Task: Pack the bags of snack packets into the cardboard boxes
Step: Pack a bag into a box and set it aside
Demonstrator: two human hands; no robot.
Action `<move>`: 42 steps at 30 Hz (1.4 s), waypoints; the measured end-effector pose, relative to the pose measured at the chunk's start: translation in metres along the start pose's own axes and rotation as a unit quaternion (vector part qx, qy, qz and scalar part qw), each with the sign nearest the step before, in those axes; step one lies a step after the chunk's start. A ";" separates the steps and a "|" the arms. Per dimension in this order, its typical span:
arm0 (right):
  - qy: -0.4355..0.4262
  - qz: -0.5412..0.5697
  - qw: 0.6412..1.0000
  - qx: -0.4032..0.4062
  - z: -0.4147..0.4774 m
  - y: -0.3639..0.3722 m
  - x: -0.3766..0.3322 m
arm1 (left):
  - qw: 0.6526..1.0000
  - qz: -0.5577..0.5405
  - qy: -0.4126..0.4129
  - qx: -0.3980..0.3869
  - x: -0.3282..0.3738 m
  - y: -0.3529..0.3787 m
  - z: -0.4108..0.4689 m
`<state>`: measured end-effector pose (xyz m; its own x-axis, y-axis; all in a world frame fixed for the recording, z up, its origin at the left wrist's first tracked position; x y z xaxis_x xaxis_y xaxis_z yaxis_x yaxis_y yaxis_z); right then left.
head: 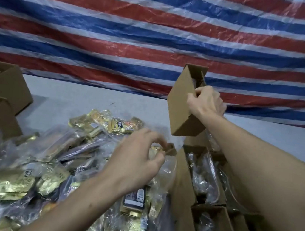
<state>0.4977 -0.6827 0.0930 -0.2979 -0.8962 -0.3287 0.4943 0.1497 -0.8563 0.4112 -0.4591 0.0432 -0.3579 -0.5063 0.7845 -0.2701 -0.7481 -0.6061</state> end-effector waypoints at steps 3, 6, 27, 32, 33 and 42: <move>-0.006 -0.027 1.000 -0.001 0.006 0.017 0.006 | 0.999 0.018 -0.024 -0.026 -0.032 0.011 0.007; 0.011 -0.042 0.999 -0.003 0.005 0.034 0.016 | 0.995 0.030 -0.064 -0.066 -0.061 0.026 0.012; -0.003 -0.090 0.989 -0.119 0.009 0.107 0.052 | 0.895 0.338 -0.106 -0.272 -0.131 0.171 0.160; -0.022 -0.130 0.979 -0.155 0.014 0.118 0.051 | 0.885 0.386 -0.113 -0.236 -0.166 0.175 0.148; -0.021 -0.134 0.977 -0.161 0.014 0.120 0.051 | 0.882 0.403 -0.116 -0.215 -0.167 0.170 0.147; 0.009 -0.171 0.953 -0.249 0.002 0.141 0.057 | 0.873 0.417 -0.157 -0.199 -0.174 0.130 0.127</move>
<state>0.5522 -0.7136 -0.0460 -0.3884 -0.9215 -0.0001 -0.0820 0.0347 -0.9960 0.5519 -0.5226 -0.1556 -0.3327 -0.9430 0.0081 -0.3440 0.1134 -0.9321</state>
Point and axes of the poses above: each hand's wrist, its own z-axis towards the middle knuckle, its own y-axis out of the palm, x = y × z, the point moved 5 cm from there along z, towards the middle knuckle, and after that the axes turned 10 degrees about -y, right-handed, at the moved point
